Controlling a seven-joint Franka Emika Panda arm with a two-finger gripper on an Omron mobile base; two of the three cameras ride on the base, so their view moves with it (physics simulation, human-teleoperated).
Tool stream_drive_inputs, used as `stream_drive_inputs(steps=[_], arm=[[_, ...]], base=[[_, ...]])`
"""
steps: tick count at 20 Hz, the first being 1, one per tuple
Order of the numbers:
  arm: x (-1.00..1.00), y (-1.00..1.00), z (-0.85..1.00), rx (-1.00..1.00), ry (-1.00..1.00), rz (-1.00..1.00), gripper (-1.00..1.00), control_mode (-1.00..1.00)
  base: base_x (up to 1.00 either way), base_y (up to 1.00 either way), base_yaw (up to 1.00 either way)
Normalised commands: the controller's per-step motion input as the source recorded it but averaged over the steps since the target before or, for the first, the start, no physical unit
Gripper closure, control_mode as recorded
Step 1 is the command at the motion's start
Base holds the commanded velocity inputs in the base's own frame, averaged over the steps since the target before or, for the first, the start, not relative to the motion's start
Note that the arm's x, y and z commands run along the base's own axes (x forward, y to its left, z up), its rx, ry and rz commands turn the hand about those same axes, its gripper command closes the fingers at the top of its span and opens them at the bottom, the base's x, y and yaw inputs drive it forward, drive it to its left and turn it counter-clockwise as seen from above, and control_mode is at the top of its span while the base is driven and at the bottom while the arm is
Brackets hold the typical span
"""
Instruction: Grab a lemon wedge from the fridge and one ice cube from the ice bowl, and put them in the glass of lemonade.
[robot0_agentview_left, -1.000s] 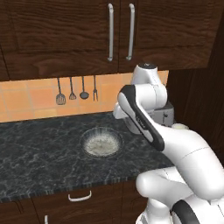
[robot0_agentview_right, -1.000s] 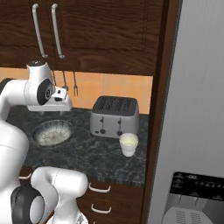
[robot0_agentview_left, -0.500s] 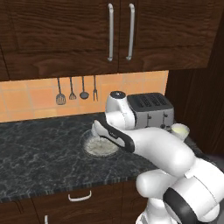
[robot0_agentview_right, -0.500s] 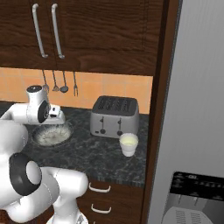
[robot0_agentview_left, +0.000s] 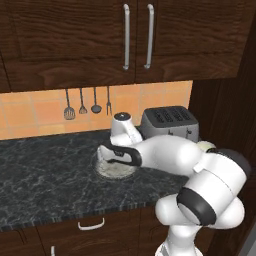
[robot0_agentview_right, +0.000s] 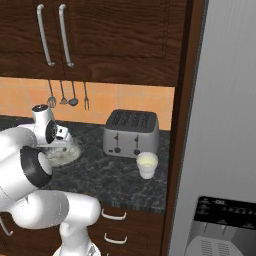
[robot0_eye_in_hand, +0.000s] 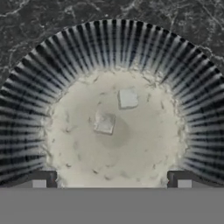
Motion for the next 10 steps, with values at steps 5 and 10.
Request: stream_drive_inputs(steps=[5, 10], arm=[[0.32, 0.06, -0.64, 0.01, 0.0, -0.31, -1.0, -1.0], [0.48, 0.04, -0.41, 0.0, 0.0, -0.13, -1.0, -1.0]], base=[[0.0, 0.0, 0.0], [0.0, 0.0, 0.0]])
